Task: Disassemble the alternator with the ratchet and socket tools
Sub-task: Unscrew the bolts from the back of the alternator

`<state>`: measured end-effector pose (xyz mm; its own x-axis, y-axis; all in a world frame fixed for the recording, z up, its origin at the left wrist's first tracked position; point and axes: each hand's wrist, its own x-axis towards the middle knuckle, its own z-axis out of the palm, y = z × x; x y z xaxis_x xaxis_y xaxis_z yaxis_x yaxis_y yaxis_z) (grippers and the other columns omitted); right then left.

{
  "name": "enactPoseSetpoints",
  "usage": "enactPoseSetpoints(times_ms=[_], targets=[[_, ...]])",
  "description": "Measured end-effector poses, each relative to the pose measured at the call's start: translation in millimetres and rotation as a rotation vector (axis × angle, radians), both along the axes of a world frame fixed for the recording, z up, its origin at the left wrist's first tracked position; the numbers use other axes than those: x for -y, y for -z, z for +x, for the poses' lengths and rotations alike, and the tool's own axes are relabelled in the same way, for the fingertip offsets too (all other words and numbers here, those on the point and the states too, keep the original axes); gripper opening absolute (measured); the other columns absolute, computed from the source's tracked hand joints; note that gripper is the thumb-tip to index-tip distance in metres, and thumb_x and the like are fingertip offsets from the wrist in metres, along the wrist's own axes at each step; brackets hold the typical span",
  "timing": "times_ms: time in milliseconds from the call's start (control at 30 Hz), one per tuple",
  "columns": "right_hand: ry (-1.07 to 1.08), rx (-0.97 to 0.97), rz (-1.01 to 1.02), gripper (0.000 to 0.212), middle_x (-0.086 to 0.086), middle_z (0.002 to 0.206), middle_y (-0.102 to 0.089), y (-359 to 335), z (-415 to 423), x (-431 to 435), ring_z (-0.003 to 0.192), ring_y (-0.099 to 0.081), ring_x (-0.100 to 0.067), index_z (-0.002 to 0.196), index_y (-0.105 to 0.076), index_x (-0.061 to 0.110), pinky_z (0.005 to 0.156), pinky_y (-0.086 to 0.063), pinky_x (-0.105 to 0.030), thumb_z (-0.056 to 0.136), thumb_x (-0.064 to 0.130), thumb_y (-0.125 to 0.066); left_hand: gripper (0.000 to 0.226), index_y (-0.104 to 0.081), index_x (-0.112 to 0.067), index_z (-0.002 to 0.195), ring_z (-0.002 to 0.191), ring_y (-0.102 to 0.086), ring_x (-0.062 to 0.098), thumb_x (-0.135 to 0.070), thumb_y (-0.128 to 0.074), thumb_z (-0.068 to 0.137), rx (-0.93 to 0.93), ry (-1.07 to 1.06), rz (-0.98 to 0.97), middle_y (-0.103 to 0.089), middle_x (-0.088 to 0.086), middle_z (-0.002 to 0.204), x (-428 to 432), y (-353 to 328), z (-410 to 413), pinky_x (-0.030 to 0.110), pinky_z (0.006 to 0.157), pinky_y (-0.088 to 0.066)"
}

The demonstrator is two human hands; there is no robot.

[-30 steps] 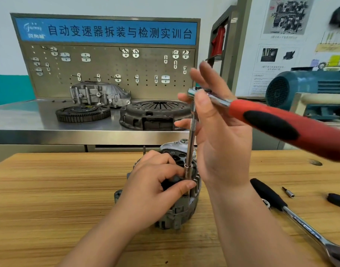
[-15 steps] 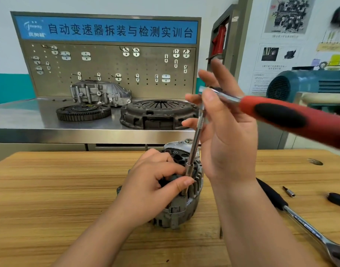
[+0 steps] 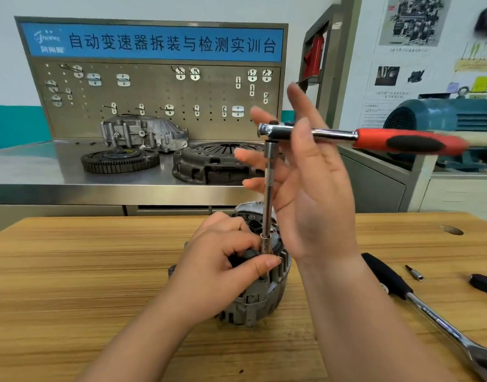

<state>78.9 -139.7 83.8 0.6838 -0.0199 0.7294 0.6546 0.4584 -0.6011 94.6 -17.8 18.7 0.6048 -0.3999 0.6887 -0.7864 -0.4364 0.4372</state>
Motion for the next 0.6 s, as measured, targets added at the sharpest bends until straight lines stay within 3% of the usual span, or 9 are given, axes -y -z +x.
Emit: enactPoseSetpoints(times_ms=[100,167,267,433,500,600], targets=[[0.163,0.125,-0.036,0.025,0.009,0.118,-0.067,-1.4,-0.9,1.8,0.091,-0.067,-0.016,0.109,-0.066,0.038,0.061,-0.053,-0.023,0.090,0.022,-0.059,0.026,-0.045,-0.043,0.057,0.078,-0.044,0.006,-0.058,-0.058,0.072,-0.006,-0.030,-0.014,-0.050,-0.010,0.070,1.9,1.2,-0.5,0.016,0.068,-0.033],[0.135,0.119,-0.055,0.023,0.013,0.116,-0.067,-1.7,-1.7,0.6,0.089,-0.067,-0.013,0.105,-0.068,0.039,0.060,-0.052,-0.023,0.090,0.024,-0.059,0.025,-0.044,-0.044,0.058,0.078,-0.044,0.006,-0.059,-0.058,0.072,0.006,-0.043,-0.007,-0.048,-0.012,0.066,2.5,2.3,-0.6,0.016,0.068,-0.033],[-0.037,0.020,-0.017,0.025,0.006,0.120,-0.067,-0.2,-0.7,0.2,0.075,-0.069,-0.016,0.114,-0.062,0.033,0.059,-0.053,-0.024,0.096,0.032,-0.044,0.028,-0.040,-0.044,0.057,0.076,-0.043,0.006,-0.057,-0.057,0.075,0.025,-0.026,-0.011,-0.045,-0.014,0.064,0.9,2.3,-0.4,0.021,0.068,-0.034],[-0.216,-0.166,-0.004,0.050,-0.004,0.098,-0.075,1.6,3.6,4.8,0.061,-0.069,-0.017,0.126,-0.053,0.025,0.055,-0.053,-0.024,0.099,0.051,-0.021,0.023,-0.043,-0.049,0.060,0.077,-0.045,0.010,-0.054,-0.055,0.079,0.029,0.022,0.006,-0.045,-0.015,0.066,-2.7,-0.9,0.7,0.022,0.069,-0.034],[-0.147,-0.115,-0.024,0.041,-0.003,0.101,-0.074,2.1,2.7,3.2,0.066,-0.069,-0.016,0.127,-0.053,0.034,0.055,-0.053,-0.024,0.098,0.050,-0.029,0.025,-0.042,-0.047,0.058,0.077,-0.045,0.010,-0.054,-0.057,0.077,0.027,0.018,-0.009,-0.045,-0.015,0.065,-2.0,-0.3,0.8,0.023,0.070,-0.036],[0.043,0.033,-0.052,0.029,0.003,0.111,-0.069,-0.4,-0.7,2.1,0.080,-0.067,-0.014,0.119,-0.058,0.040,0.058,-0.053,-0.024,0.095,0.030,-0.047,0.025,-0.044,-0.042,0.058,0.077,-0.045,0.008,-0.056,-0.057,0.075,0.018,-0.012,-0.016,-0.047,-0.013,0.064,1.2,1.5,0.3,0.023,0.071,-0.038]])
